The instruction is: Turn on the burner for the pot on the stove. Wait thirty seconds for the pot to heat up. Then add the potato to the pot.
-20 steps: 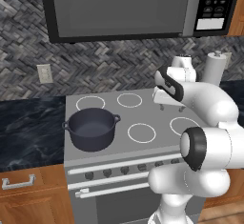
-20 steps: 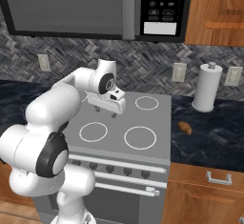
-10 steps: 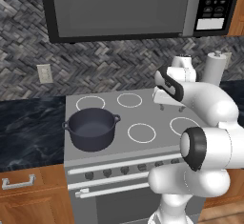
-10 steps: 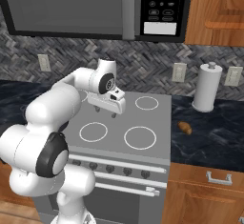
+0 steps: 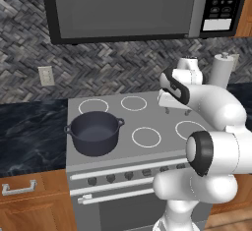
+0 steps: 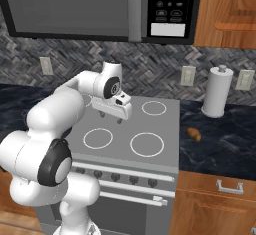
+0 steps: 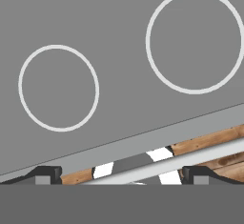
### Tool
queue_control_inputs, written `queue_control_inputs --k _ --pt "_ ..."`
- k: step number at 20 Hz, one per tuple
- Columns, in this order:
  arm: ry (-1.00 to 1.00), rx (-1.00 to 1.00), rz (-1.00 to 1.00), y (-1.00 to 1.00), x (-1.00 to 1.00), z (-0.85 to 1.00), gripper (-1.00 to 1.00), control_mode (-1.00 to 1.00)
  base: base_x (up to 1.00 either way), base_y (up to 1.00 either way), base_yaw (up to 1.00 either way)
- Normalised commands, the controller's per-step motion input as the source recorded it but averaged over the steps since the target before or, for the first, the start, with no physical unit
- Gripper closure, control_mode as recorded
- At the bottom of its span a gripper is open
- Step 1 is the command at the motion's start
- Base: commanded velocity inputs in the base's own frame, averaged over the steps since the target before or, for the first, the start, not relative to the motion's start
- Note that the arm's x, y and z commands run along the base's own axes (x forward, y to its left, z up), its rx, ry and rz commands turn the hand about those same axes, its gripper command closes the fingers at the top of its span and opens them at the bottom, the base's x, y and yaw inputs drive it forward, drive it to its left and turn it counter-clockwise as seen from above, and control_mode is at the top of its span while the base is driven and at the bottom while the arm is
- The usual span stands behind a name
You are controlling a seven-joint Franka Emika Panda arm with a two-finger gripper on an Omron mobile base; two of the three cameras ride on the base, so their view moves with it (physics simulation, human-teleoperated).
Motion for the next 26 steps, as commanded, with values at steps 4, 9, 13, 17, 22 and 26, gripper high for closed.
queue_control_inputs --k 4,9,13,17,22,26 --pt "0.00 0.00 0.00 0.00 0.00 0.00 -1.00 -1.00 0.00 0.00 0.00" --pt "0.00 0.00 0.00 0.00 0.00 0.00 -1.00 -1.00 0.00 0.00 0.00" --pt "0.00 0.00 0.00 0.00 0.00 0.00 -1.00 -1.00 0.00 0.00 0.00" --pt "0.00 0.00 0.00 0.00 0.00 0.00 -1.00 -1.00 0.00 0.00 0.00" --pt "0.00 0.00 0.00 0.00 0.00 0.00 -1.00 -1.00 0.00 0.00 0.00" --pt "0.00 0.00 0.00 0.00 0.00 0.00 -1.00 -1.00 0.00 0.00 0.00"
